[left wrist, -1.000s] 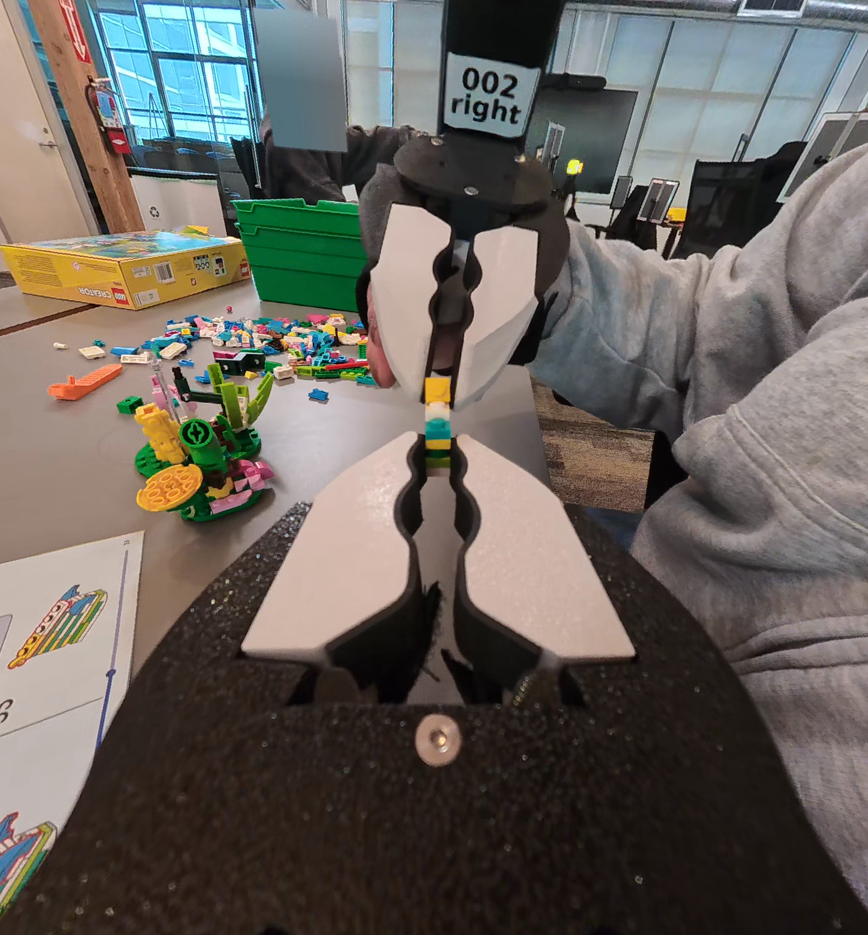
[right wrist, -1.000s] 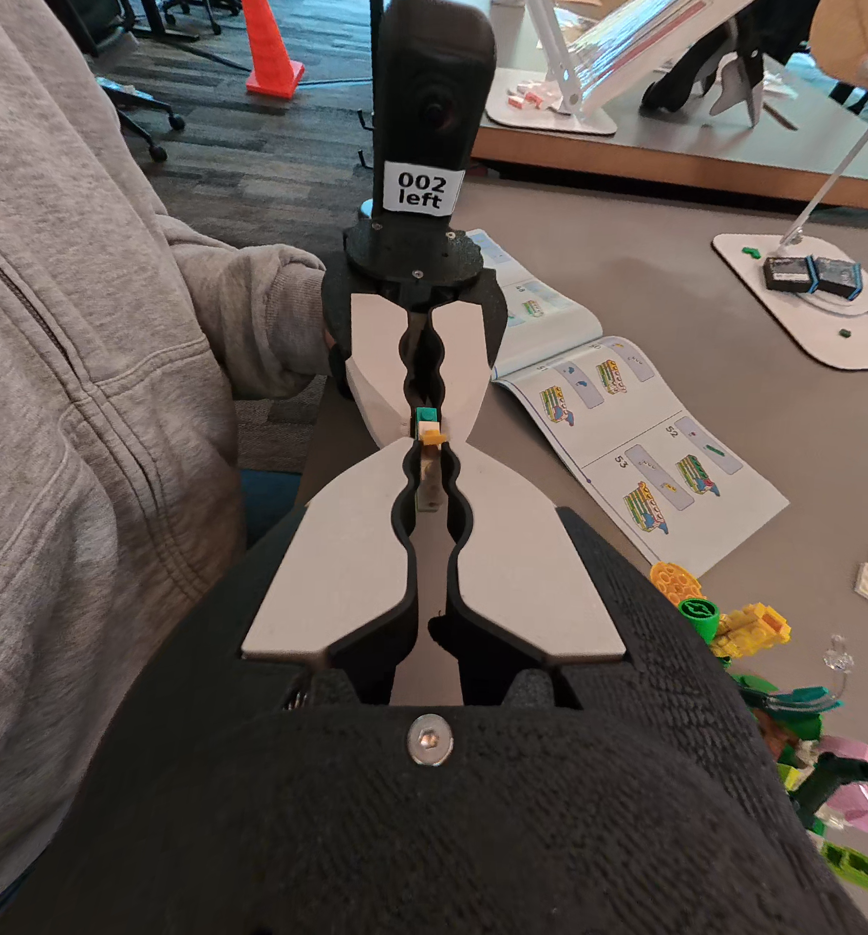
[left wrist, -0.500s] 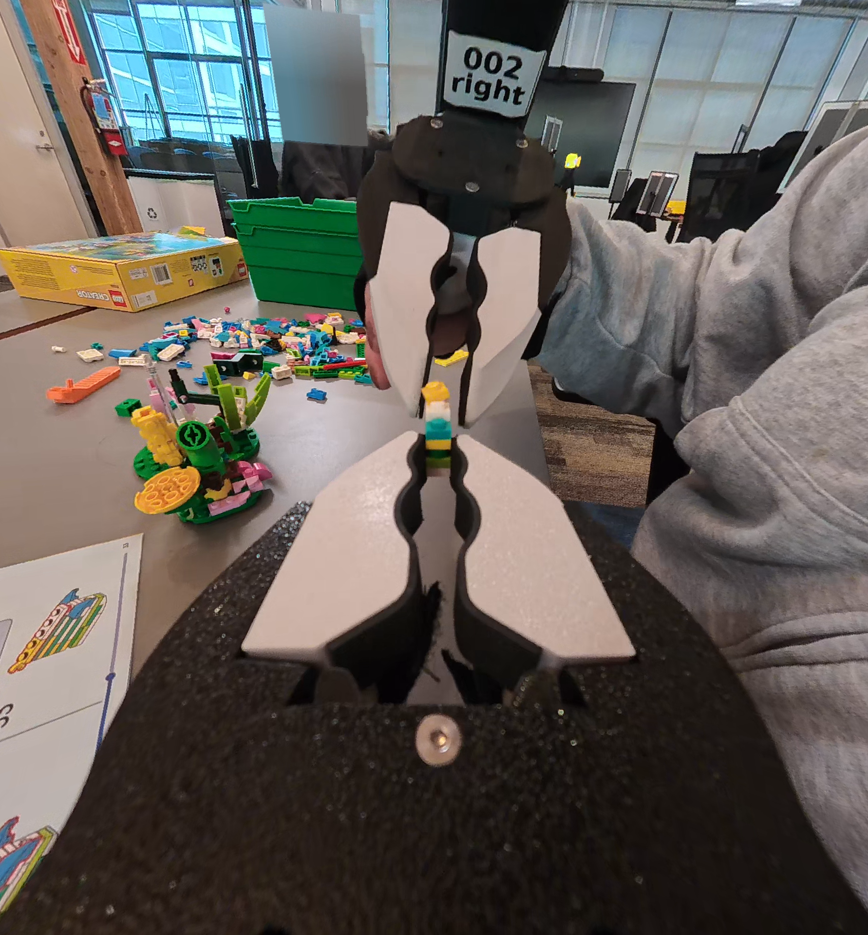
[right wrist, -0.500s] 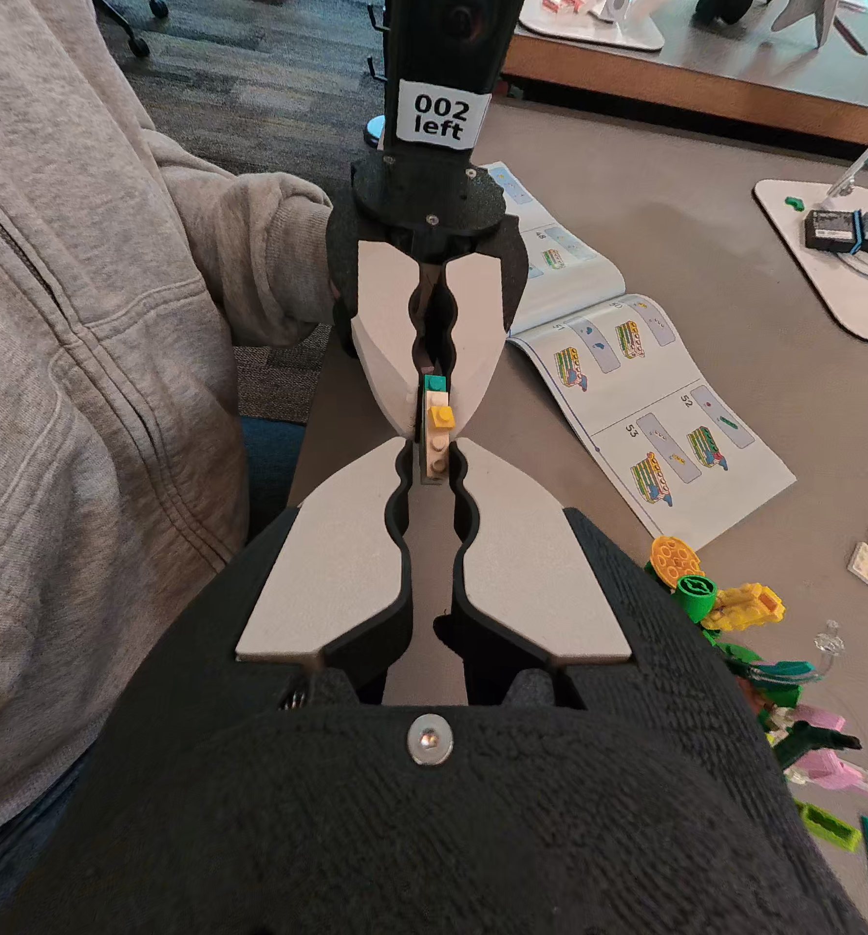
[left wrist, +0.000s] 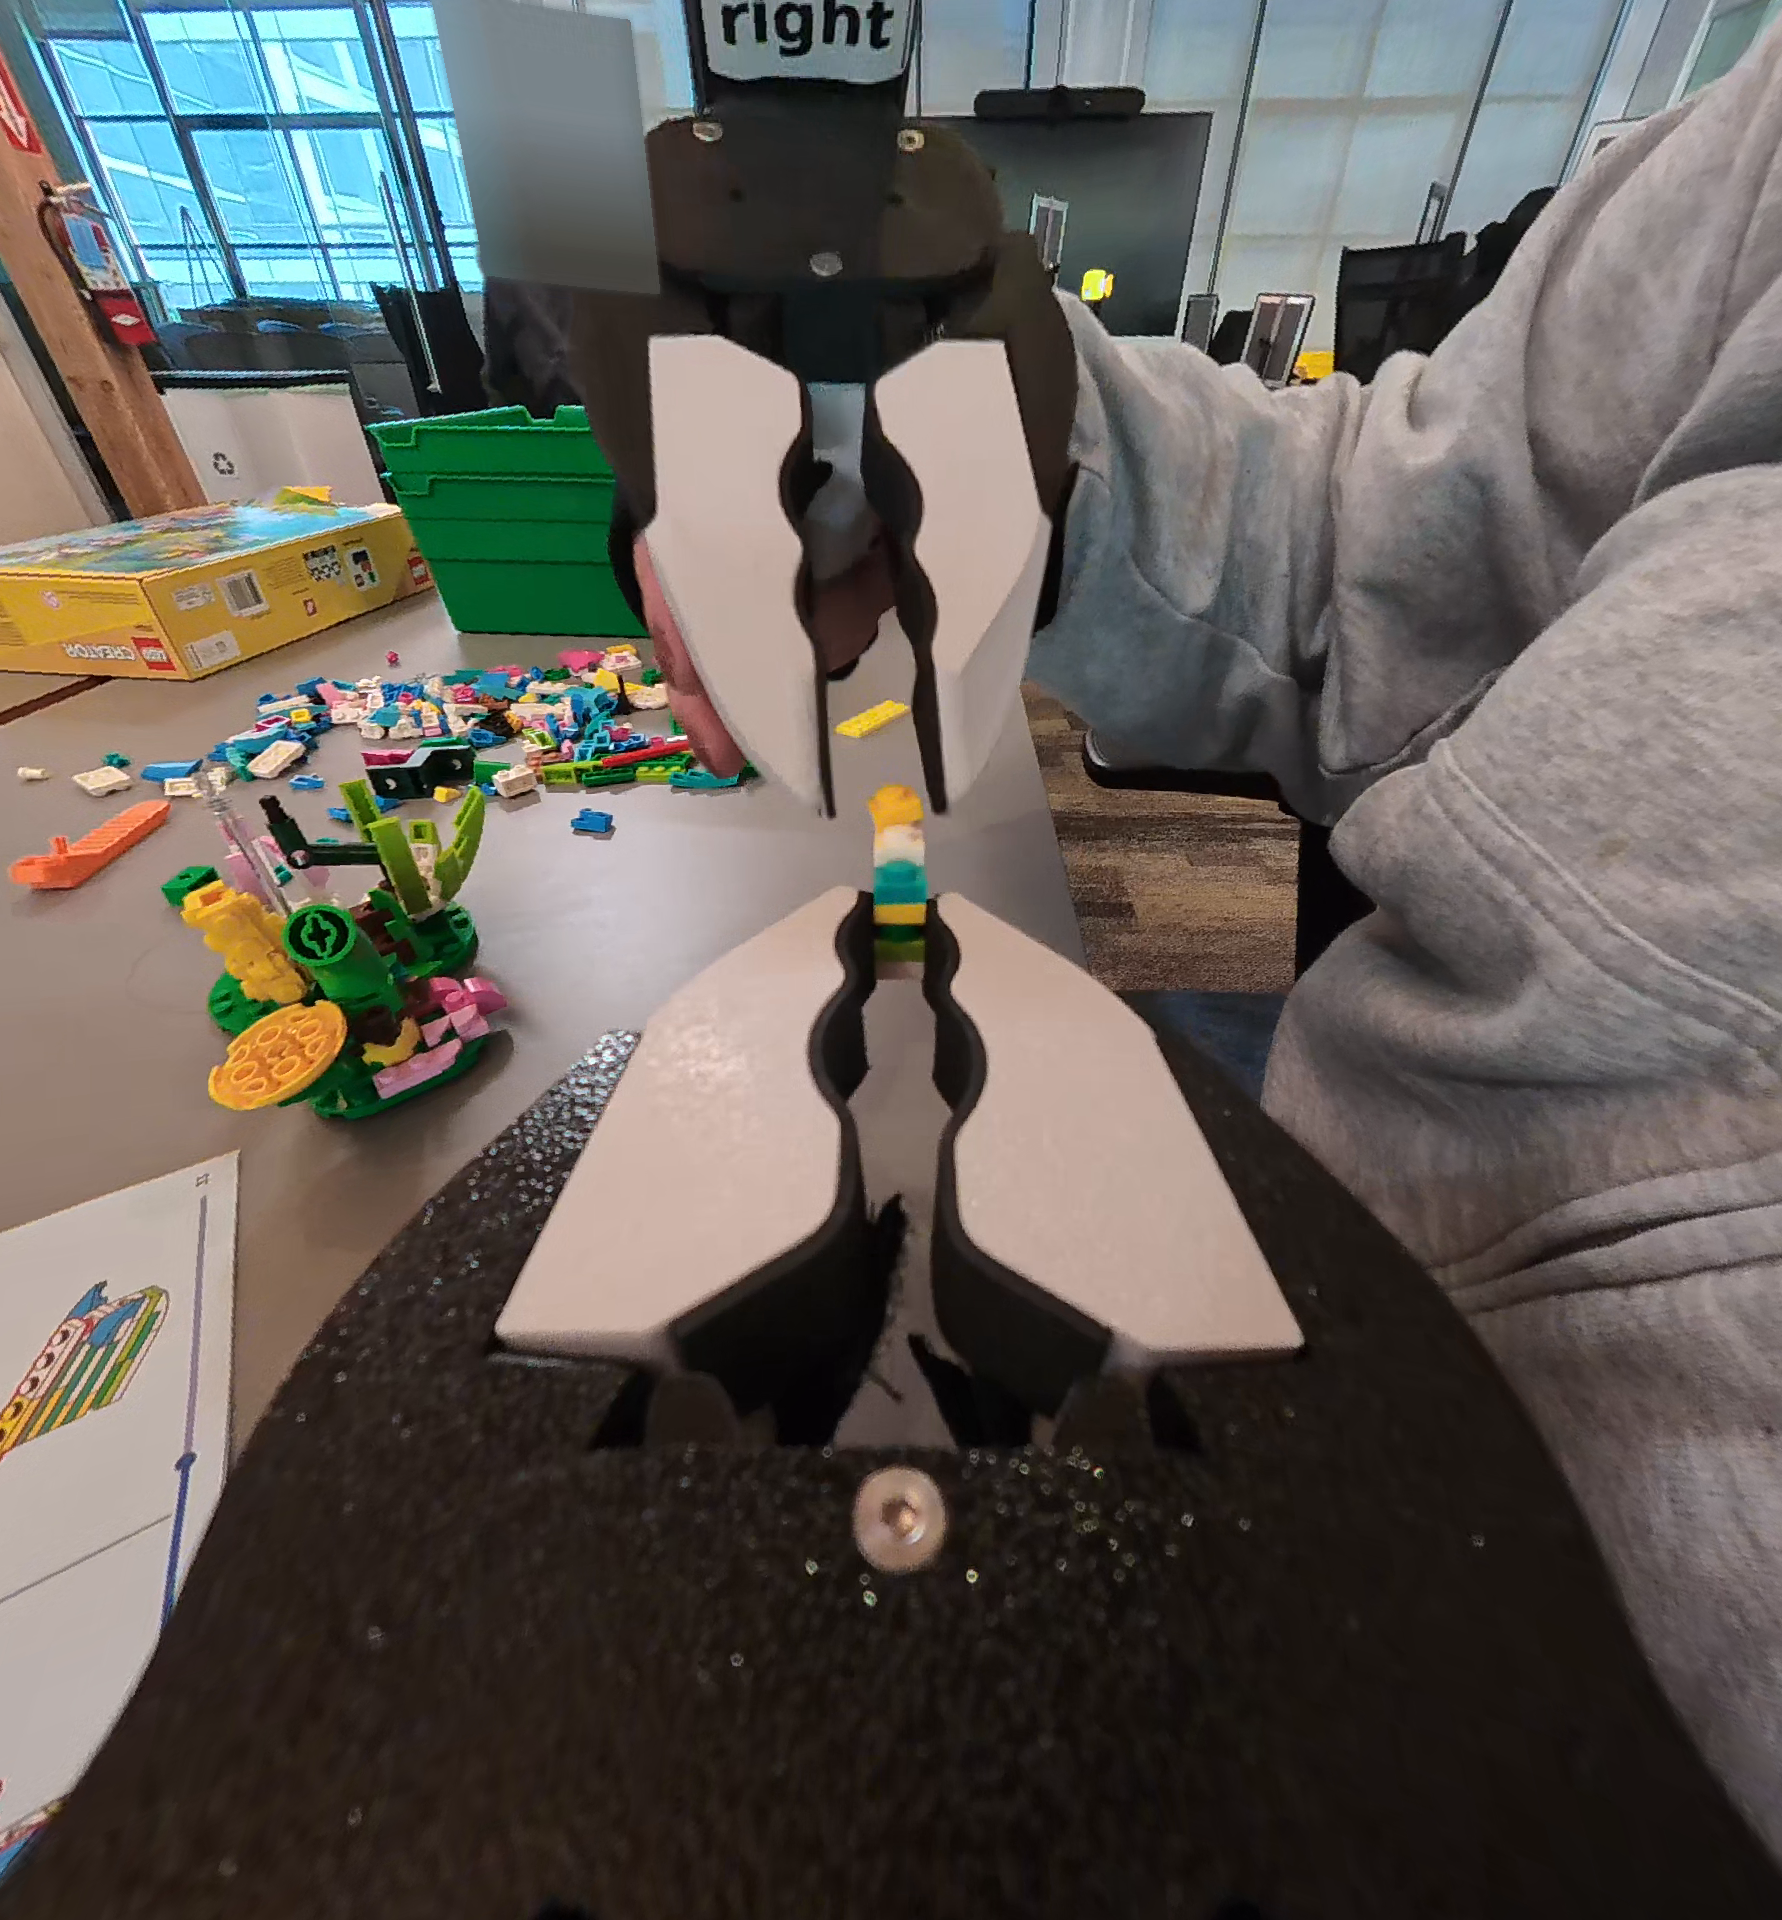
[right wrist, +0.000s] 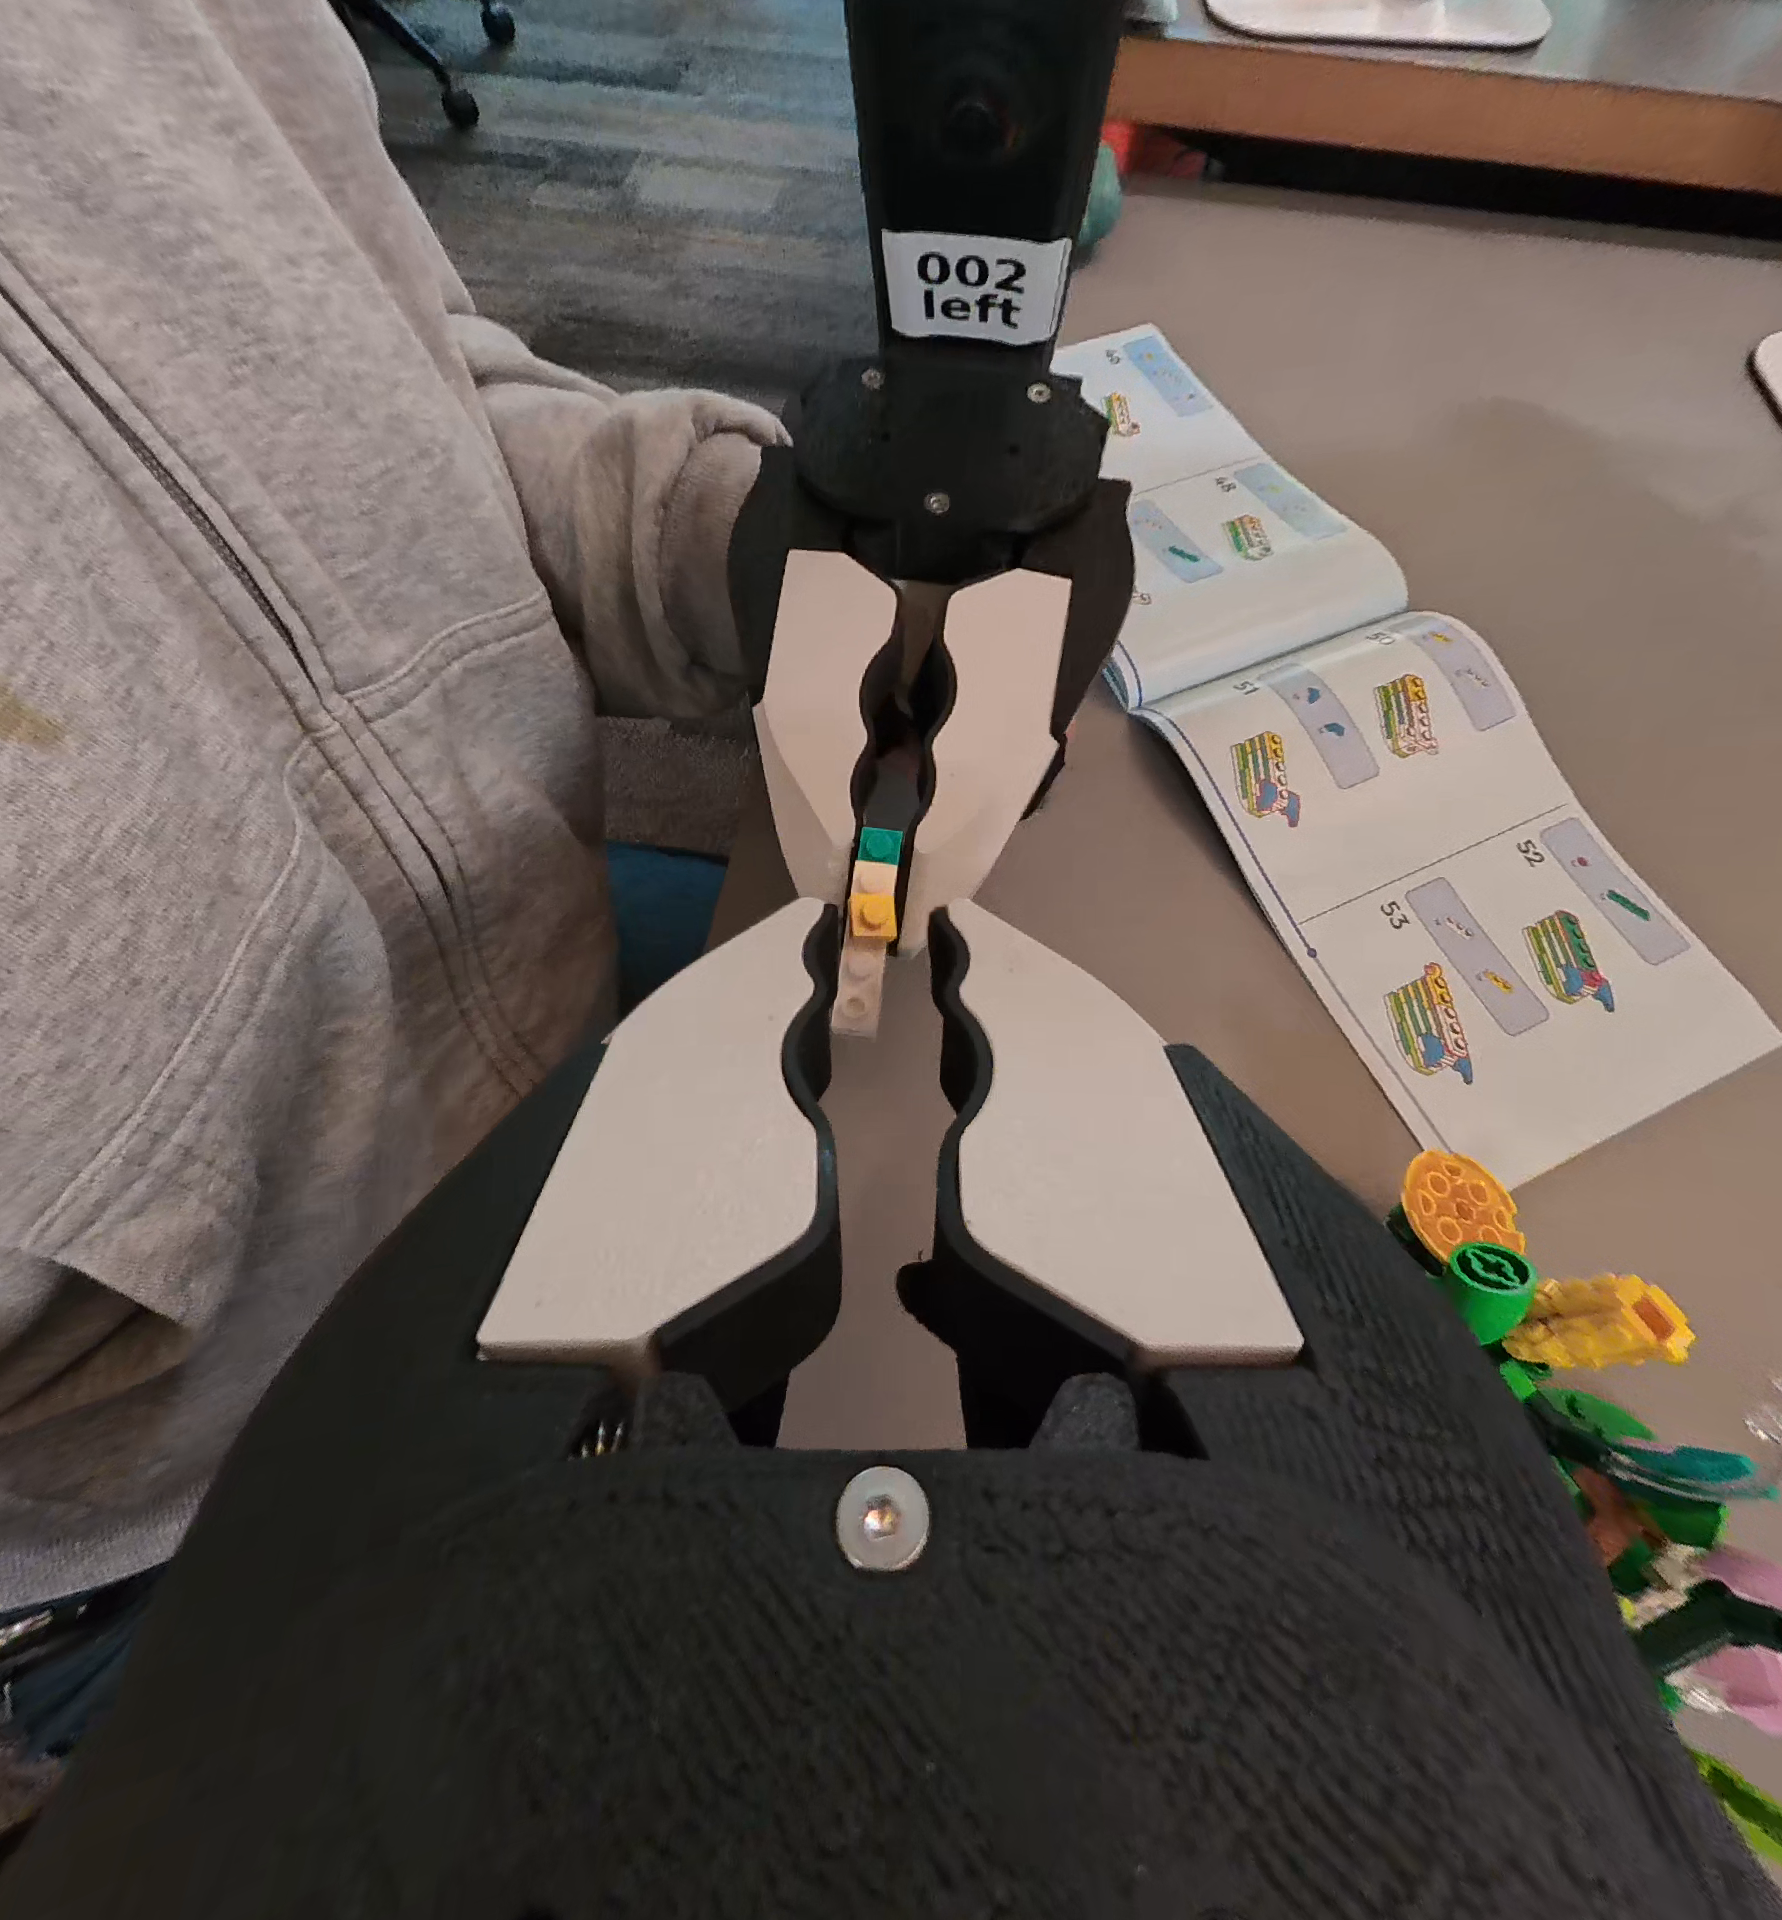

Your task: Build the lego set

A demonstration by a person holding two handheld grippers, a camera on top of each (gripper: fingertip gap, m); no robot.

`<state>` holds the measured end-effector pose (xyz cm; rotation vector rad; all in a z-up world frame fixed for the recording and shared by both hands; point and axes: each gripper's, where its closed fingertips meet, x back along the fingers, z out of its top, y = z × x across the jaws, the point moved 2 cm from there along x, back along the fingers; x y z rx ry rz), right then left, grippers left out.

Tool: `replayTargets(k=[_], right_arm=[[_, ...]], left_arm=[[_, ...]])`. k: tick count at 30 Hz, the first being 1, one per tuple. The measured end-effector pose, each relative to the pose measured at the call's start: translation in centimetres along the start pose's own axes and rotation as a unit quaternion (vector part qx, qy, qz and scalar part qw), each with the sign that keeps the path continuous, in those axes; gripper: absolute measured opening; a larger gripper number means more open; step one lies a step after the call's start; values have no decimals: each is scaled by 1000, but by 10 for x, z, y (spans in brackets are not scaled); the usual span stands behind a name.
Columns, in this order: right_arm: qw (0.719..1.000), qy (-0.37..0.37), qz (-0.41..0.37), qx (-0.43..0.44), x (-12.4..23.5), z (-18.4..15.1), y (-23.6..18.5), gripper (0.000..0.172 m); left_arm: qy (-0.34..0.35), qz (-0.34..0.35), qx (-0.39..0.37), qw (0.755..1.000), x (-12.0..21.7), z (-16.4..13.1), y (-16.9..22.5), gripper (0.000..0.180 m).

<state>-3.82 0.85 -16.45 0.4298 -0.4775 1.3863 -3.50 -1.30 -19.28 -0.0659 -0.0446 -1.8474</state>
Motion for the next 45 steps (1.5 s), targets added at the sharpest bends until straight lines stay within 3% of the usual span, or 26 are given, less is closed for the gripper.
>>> replayTargets(k=[5, 11, 15, 28, 36, 40, 45], right_arm=[[1000, -15, 6, 6, -3, -1, -2, 7], [999, 3, -39, 16, -6, 11, 5, 7], [997, -34, -55, 29, -13, 5, 4, 7], [997, -58, -43, 36, -13, -1, 4, 8], [993, -57, -82, 67, -8, -1, 2, 27], [955, -88, -233, 164, -6, -6, 14, 45], [835, -163, -419, 317, -15, -14, 29, 49]], left_arm=[[4, 4, 3, 1000, 1, 1, -1, 8], [-7, 28, 11, 1000, -1, -1, -7, 8], [-13, 31, 10, 999, -2, -3, -8, 8], [-24, 30, 6, 999, -5, -5, -7, 8], [-17, 56, 29, 998, -1, -4, -16, 8], [6, 88, 66, 994, 6, -1, -29, 8], [26, 107, 94, 990, 11, 2, -37, 8]])
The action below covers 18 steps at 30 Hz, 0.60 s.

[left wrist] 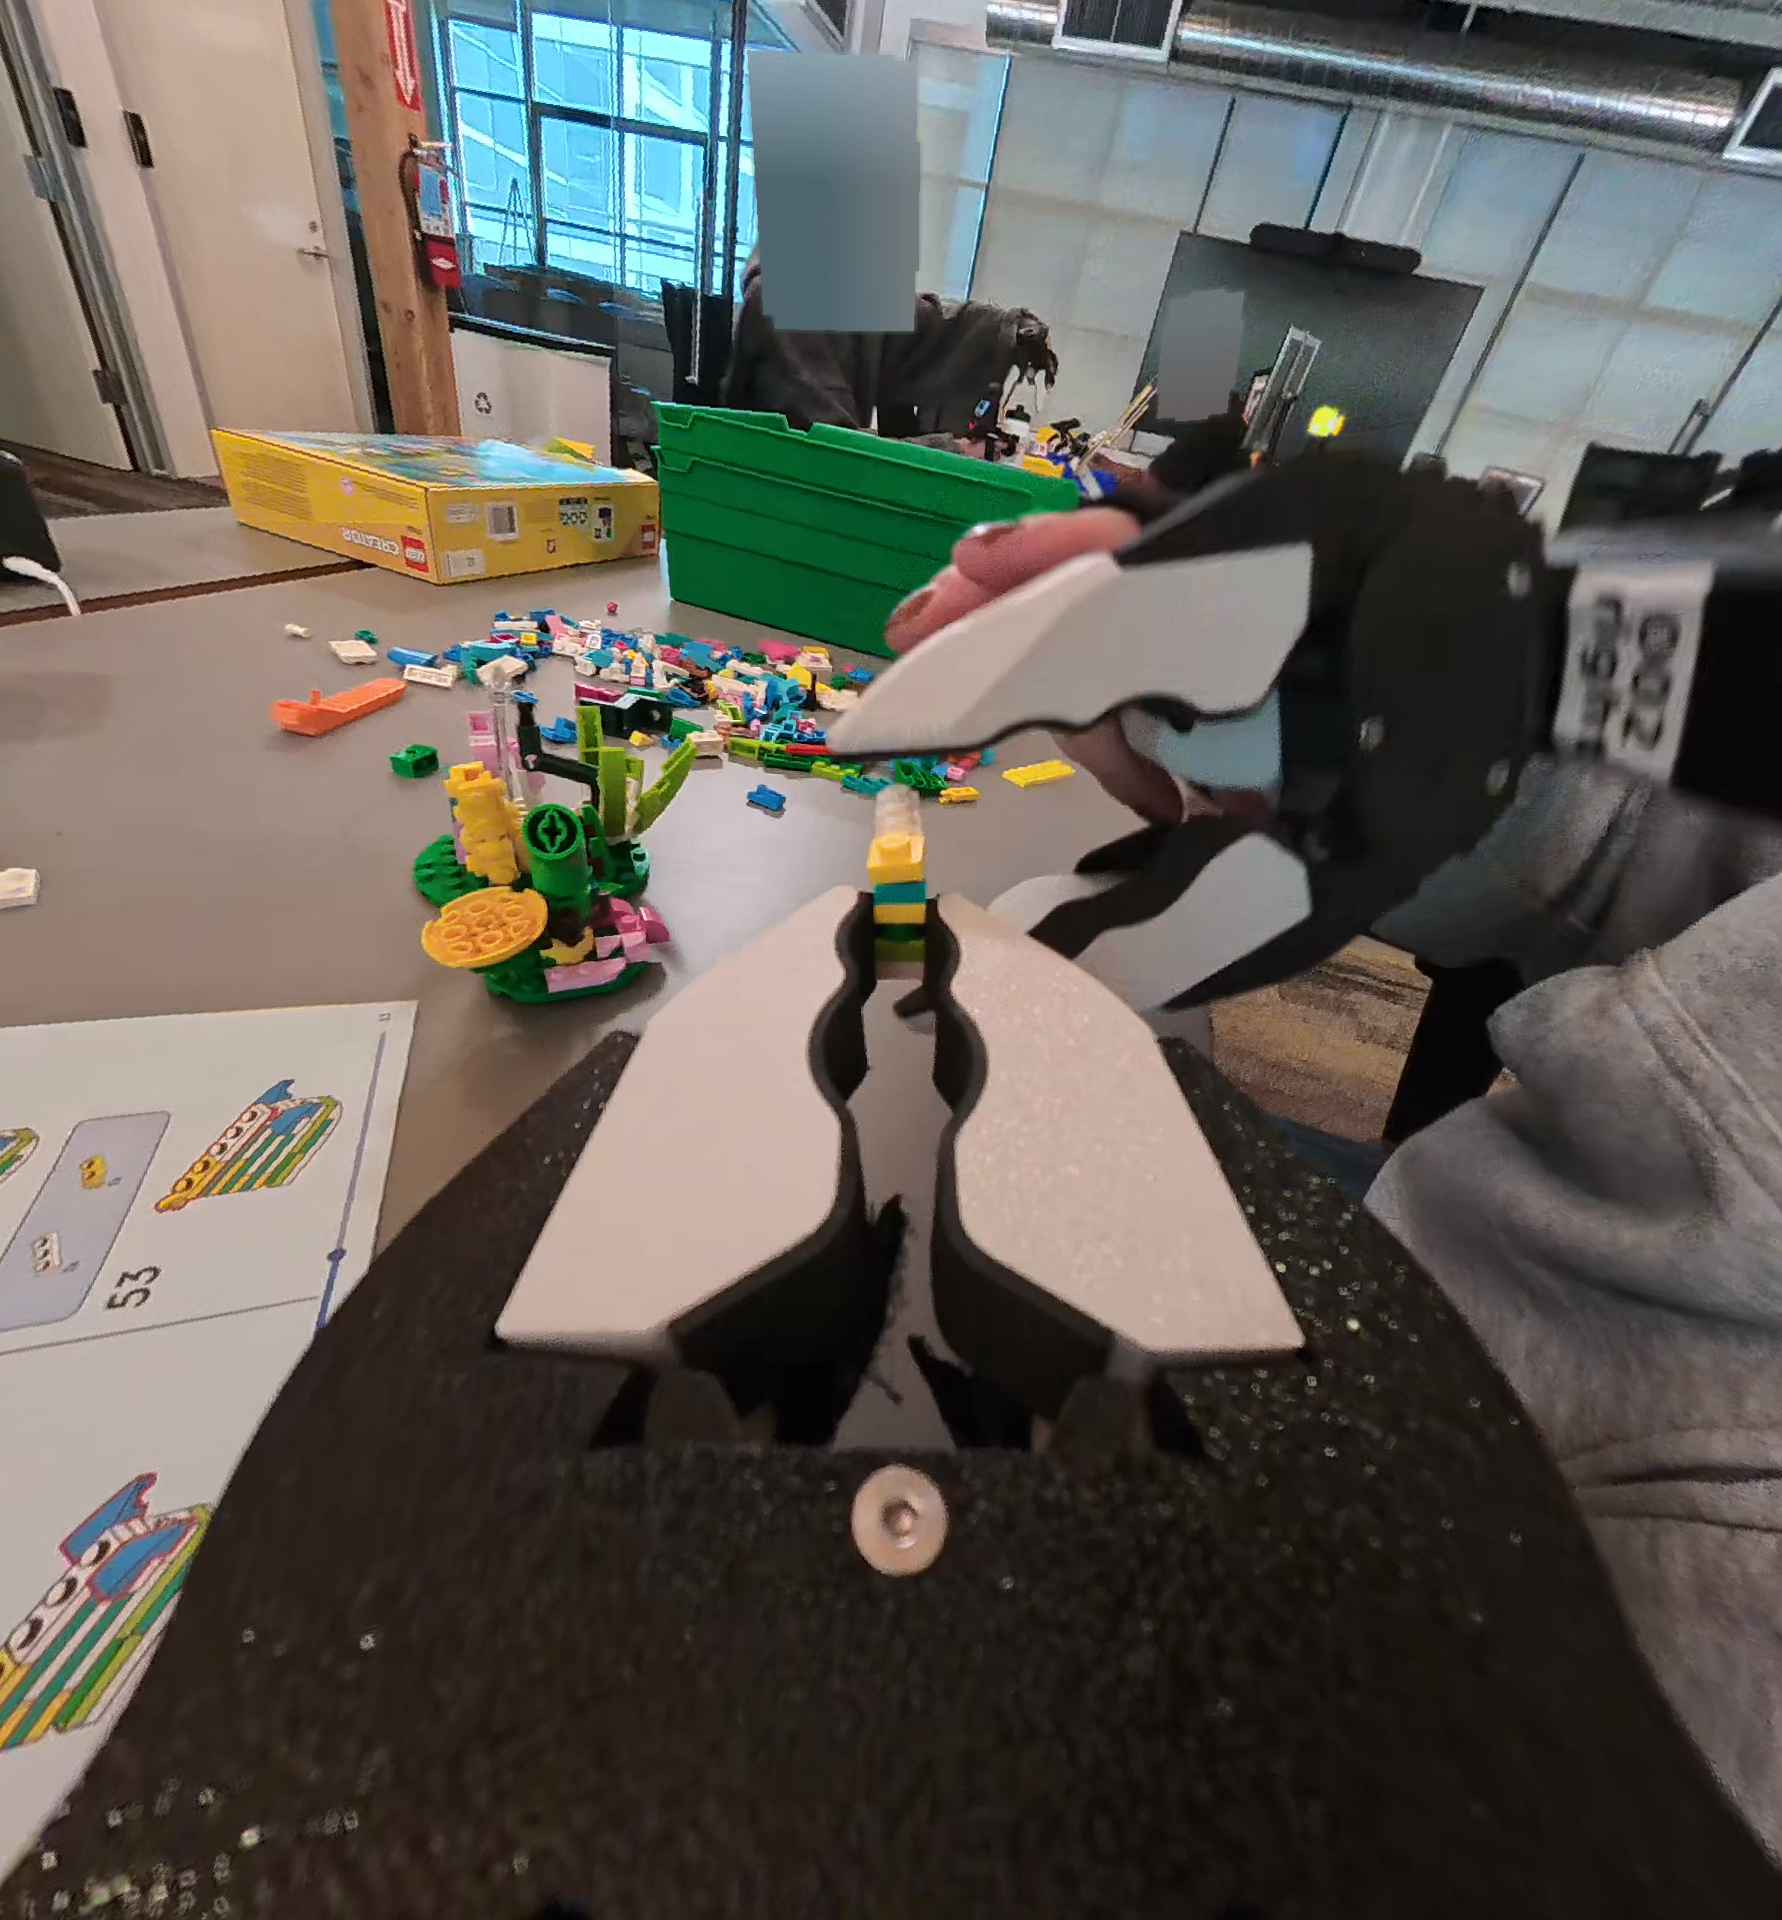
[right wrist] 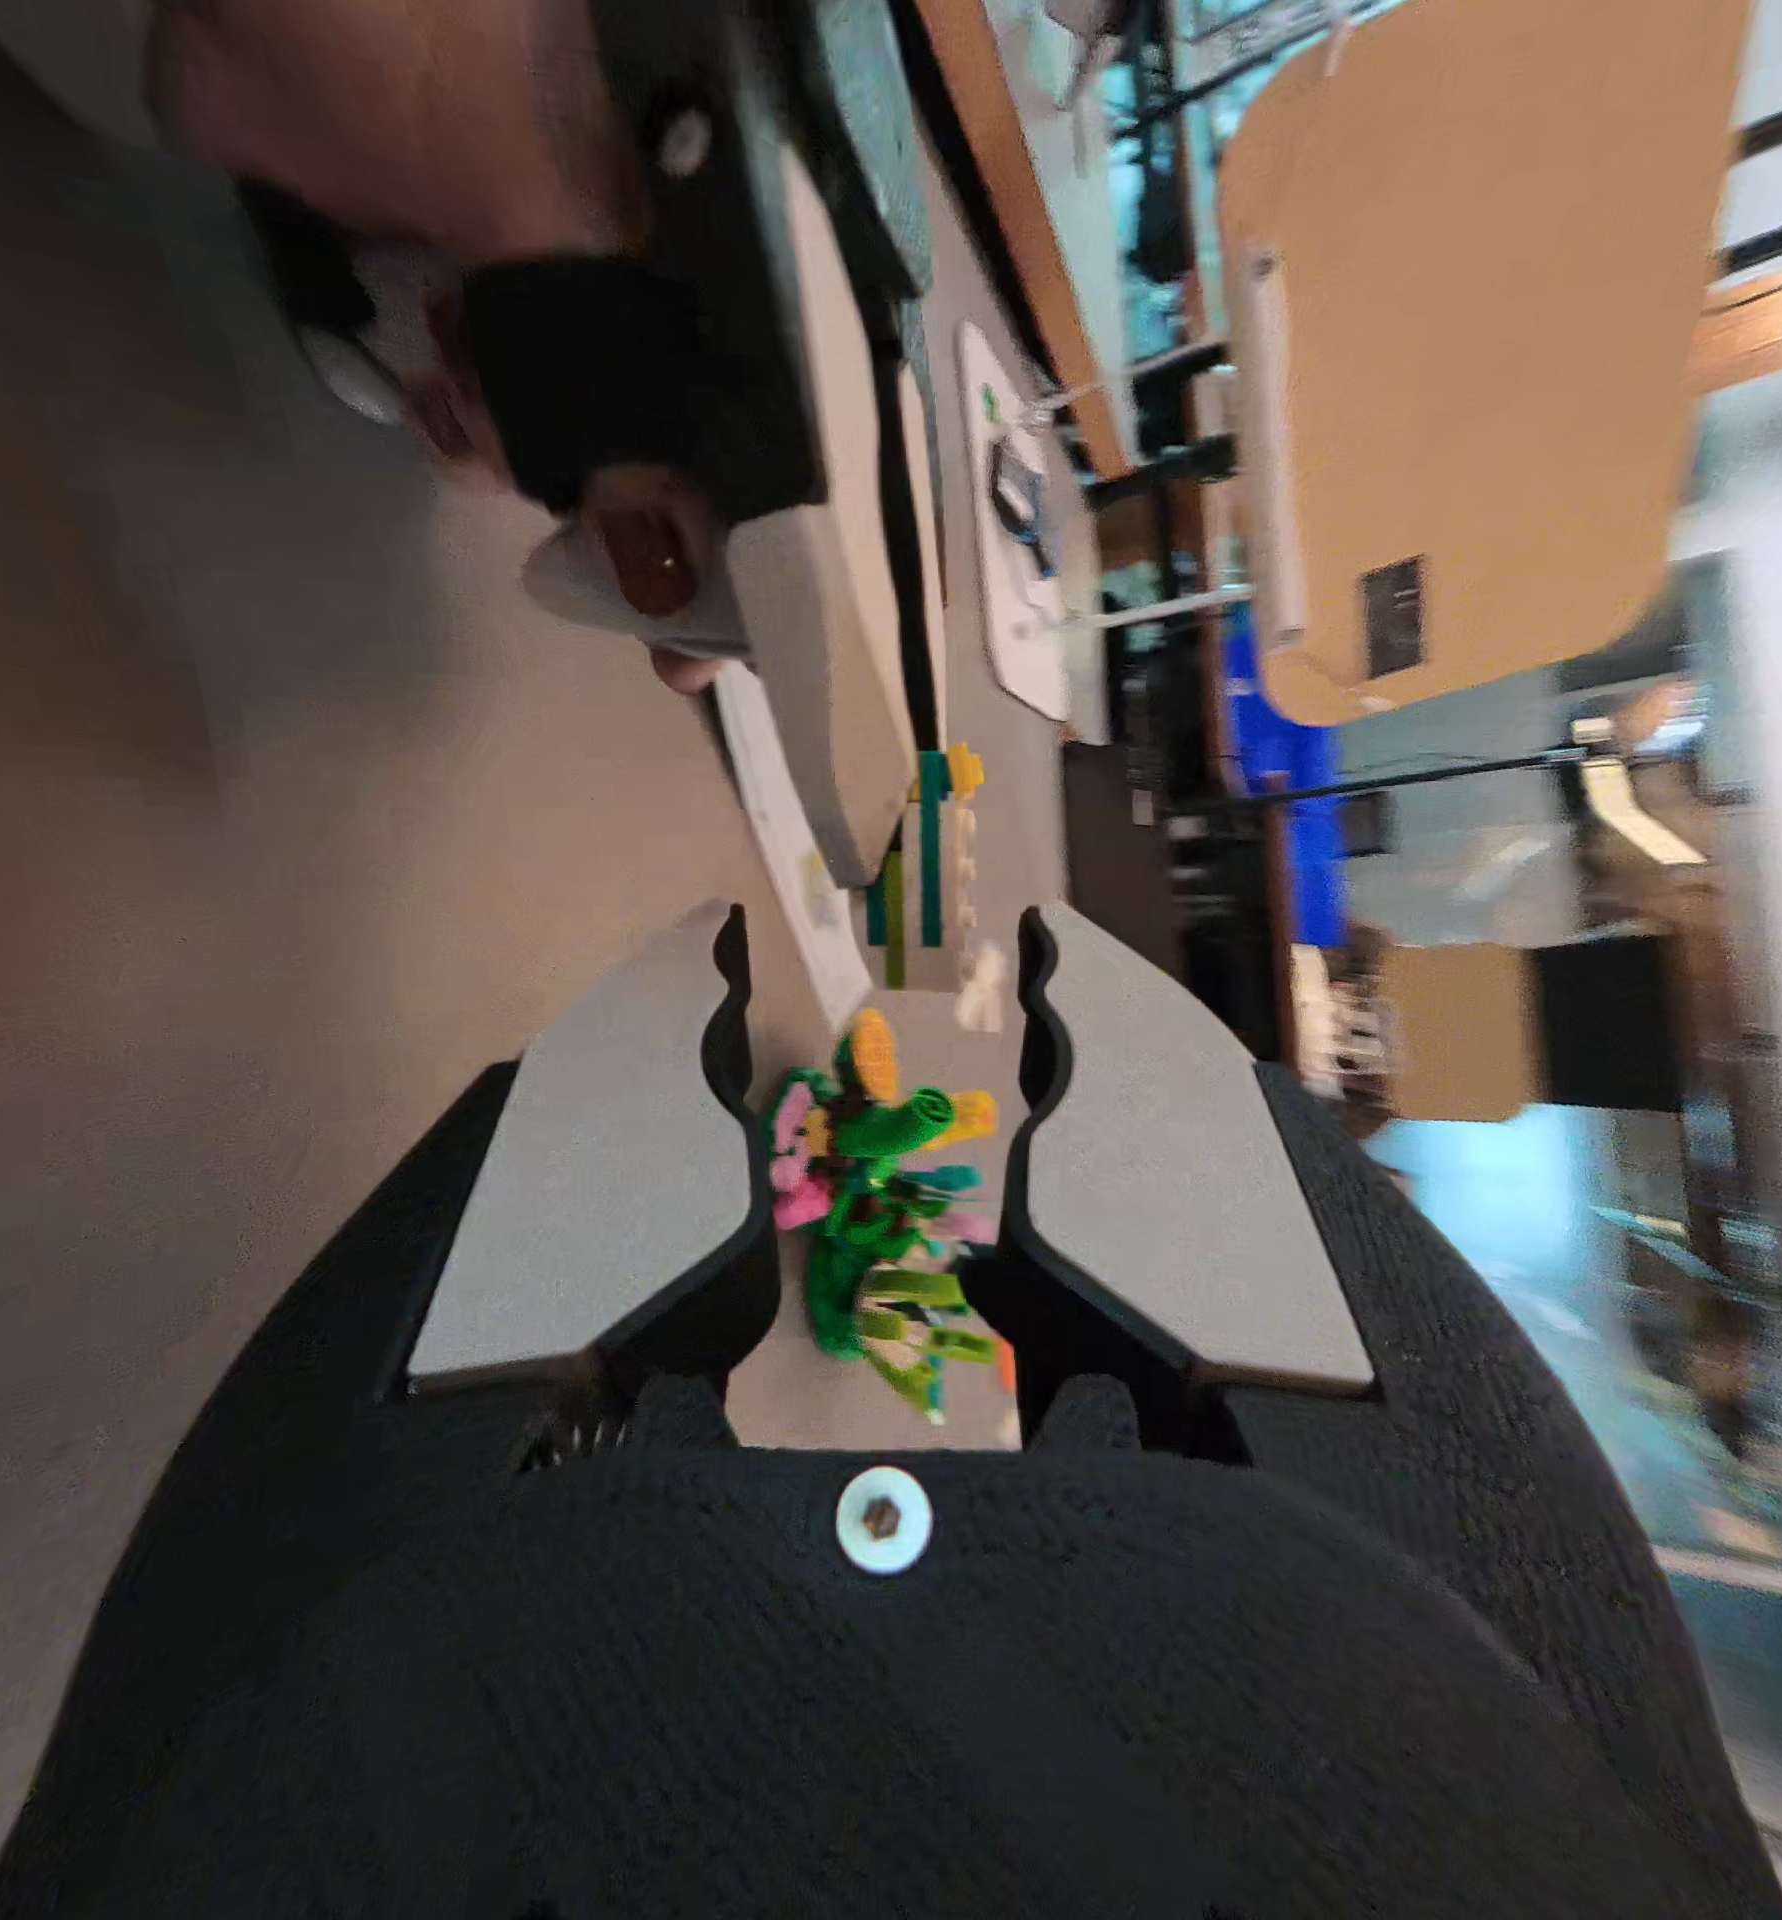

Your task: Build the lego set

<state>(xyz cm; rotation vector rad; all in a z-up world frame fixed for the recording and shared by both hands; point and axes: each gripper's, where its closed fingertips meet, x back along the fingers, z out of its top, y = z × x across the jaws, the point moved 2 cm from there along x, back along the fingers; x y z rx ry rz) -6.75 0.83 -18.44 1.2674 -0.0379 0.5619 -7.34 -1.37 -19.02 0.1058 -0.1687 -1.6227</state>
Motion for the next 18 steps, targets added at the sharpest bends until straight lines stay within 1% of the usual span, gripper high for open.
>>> replayTargets(k=[2, 3, 4, 9, 11, 18], right_arm=[[996, -20, -54, 62, -5, -1, -2, 46], [993, -28, -77, 84, -8, -1, -2, 42], [990, -35, -90, 98, -10, -2, -3, 42], [987, -34, -128, 97, -13, -2, 3, 31], [983, -36, -140, 110, -13, -3, 5, 24], [983, -34, -144, 111, -11, -3, 5, 22]], left_arm=[[1, -1, 1, 1000, 0, 0, 0, 8], [0, -2, 1, 1000, 0, 0, 0, 8], [-2, 1, 1, 1000, 0, -1, 0, 8], [-5, -2, 1, 1000, -1, -1, 1, 8], [-10, -1, -2, 1000, -2, -2, 1, 8], [-11, -5, -9, 1000, -2, -2, 3, 8]])
